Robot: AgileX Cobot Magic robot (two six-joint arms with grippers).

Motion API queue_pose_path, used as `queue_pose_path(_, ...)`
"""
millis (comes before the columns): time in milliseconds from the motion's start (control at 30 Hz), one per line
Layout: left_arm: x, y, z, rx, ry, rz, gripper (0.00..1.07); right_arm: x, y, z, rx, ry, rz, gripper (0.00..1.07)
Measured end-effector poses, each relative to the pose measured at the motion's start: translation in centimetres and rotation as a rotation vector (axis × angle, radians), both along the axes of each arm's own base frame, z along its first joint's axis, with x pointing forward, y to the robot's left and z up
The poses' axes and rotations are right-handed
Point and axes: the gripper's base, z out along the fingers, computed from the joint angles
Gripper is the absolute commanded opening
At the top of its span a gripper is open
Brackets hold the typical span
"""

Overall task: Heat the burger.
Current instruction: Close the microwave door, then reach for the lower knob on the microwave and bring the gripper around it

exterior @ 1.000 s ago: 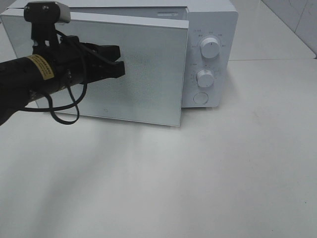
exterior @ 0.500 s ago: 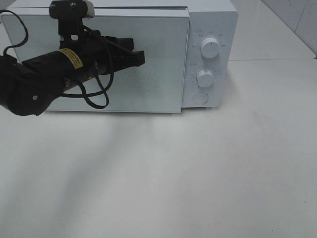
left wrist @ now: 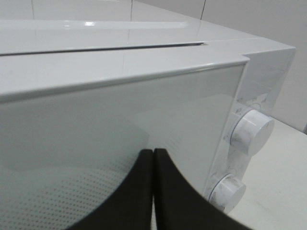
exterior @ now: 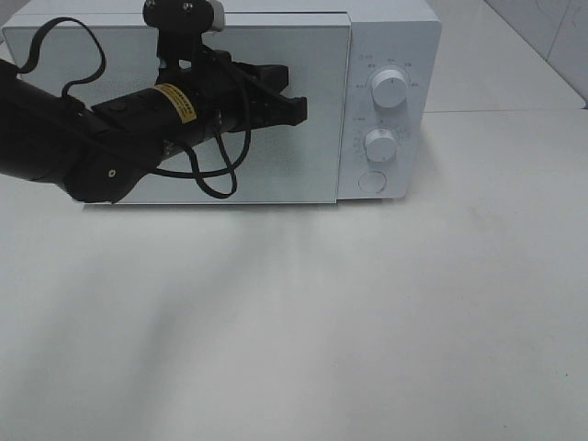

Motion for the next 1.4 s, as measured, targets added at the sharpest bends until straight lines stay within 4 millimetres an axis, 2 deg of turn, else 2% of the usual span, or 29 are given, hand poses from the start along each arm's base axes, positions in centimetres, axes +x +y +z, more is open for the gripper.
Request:
queue_pose_path(233, 0.7, -0.4, 0.3, -0.006, -0.019, 0.001, 0.00, 0.0, 0.0, 0.0, 0.000, 0.000, 0.000, 0.73)
queue_pose_path(567, 0.3, -1.1, 0.4, 0.052, 0.007, -0.039, 0.00, 0.0, 0.0, 0.0, 0.000, 0.000, 0.000, 0.73)
queue_pose_path(667, -0.2, -1.2, 0.7, 0.114, 0.048, -0.052, 0.00, 0.0, 0.0, 0.0, 0.000, 0.000, 0.000, 0.73)
queue_pose_path(733, -1.8, -1.8, 1.6, 0.211, 0.121, -0.077, 0.00, 0.0, 0.0, 0.0, 0.000, 0.000, 0.000, 0.73)
queue_pose_path(900, -3.4, -1.9, 1.9, 0.331, 0.231, -0.083, 0.02, 0.0, 0.0, 0.0, 0.000, 0.000, 0.000, 0.73)
queue_pose_path(933, -4.1, -1.8, 2.1, 0.387, 0.283, -0.081, 0.15, 0.0, 0.0, 0.0, 0.000, 0.000, 0.000, 0.73)
queue_pose_path(967, -4.1, -1.8, 2.1, 0.387, 0.283, -0.081, 0.15, 0.0, 0.0, 0.0, 0.000, 0.000, 0.000, 0.73)
queue_pose_path(1000, -4.5, -1.6, 2.1, 0.418, 0.313, -0.079, 0.27, 0.0, 0.0, 0.0, 0.000, 0.000, 0.000, 0.73)
queue_pose_path(1033, -4.5, -1.6, 2.1, 0.418, 0.313, -0.079, 0.27, 0.0, 0.0, 0.0, 0.000, 0.000, 0.000, 0.73)
queue_pose_path(1067, -5.3, -1.4, 2.3, 0.471, 0.381, -0.070, 0.57, 0.0, 0.0, 0.0, 0.000, 0.000, 0.000, 0.73)
queue_pose_path(1100, -5.7, -1.3, 2.3, 0.492, 0.409, -0.068, 0.74, 0.0, 0.0, 0.0, 0.000, 0.000, 0.000, 0.73)
queue_pose_path(1133, -6.4, -0.9, 2.6, 0.528, 0.466, -0.057, 0.98, 0.0, 0.0, 0.0, 0.000, 0.000, 0.000, 0.73)
queue_pose_path(1200, -6.6, -0.7, 2.7, 0.536, 0.488, -0.052, 1.02, 0.0, 0.0, 0.0, 0.000, 0.000, 0.000, 0.73)
queue_pose_path(1400, -8.1, 0.7, 2.9, 0.624, 0.670, -0.016, 0.99, 0.0, 0.0, 0.0, 0.000, 0.000, 0.000, 0.73)
